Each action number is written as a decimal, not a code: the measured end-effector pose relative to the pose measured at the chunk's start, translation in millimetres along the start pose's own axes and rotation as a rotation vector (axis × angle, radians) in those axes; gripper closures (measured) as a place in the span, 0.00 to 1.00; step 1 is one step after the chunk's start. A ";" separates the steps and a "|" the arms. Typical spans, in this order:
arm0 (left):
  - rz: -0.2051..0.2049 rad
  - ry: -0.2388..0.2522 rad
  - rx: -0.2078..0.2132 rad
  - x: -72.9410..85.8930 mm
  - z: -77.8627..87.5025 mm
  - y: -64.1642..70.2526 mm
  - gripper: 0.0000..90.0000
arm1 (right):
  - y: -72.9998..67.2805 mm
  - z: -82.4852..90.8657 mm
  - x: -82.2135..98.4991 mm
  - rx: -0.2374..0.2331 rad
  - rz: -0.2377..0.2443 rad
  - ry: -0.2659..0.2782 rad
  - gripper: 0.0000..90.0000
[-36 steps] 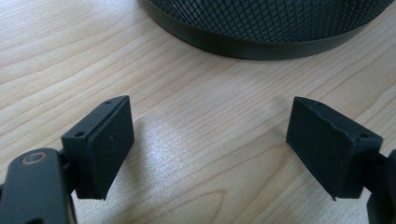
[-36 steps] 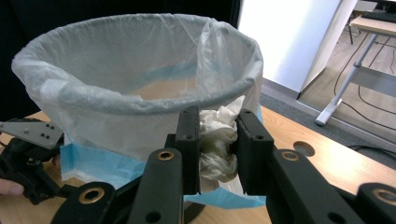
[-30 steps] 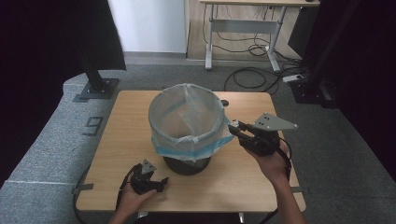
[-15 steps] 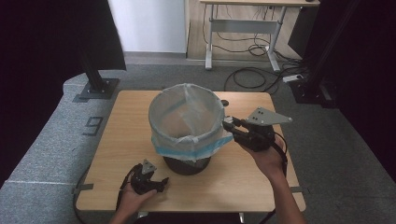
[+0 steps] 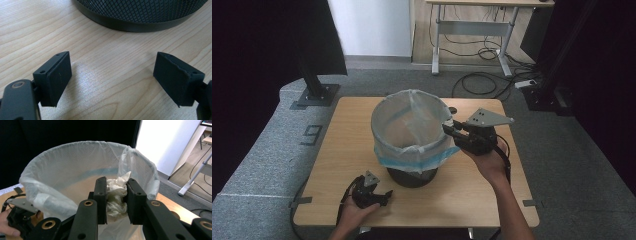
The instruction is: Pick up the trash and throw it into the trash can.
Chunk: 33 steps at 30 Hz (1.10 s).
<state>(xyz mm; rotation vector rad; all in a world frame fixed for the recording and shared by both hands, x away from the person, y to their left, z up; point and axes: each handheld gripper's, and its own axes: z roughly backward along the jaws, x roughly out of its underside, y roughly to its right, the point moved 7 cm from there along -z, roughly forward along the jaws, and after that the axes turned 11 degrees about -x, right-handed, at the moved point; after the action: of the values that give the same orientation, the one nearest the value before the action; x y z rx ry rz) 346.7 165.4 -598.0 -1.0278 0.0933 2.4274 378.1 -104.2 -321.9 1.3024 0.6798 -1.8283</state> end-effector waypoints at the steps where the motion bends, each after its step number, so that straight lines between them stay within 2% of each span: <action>1: 0.000 0.000 0.000 0.0 0.1 0.1 0.16 | 0.6 -1.7 -0.8 0.000 -0.002 -0.002 0.81; 5: -0.002 0.000 0.002 0.2 0.2 0.3 0.16 | 1.8 -6.2 -4.1 0.000 -0.004 -0.005 0.81; 14: -0.005 0.000 0.004 0.2 0.3 0.7 0.16 | 0.8 -30.3 -11.5 -0.020 0.001 -0.020 0.81; 21: -0.005 0.000 0.005 0.3 0.4 0.9 0.16 | 7.4 -48.5 -13.5 -0.019 -0.013 -0.037 0.81; 33: -0.007 0.002 0.007 0.6 0.9 1.6 0.16 | 4.7 -66.7 -15.6 -0.034 -0.006 -0.050 0.81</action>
<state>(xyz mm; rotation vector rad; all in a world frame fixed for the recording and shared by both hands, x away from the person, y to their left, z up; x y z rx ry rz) 345.0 164.5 -598.0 -1.0253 0.0983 2.4183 420.0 -50.2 -329.3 1.2299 0.6865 -1.8399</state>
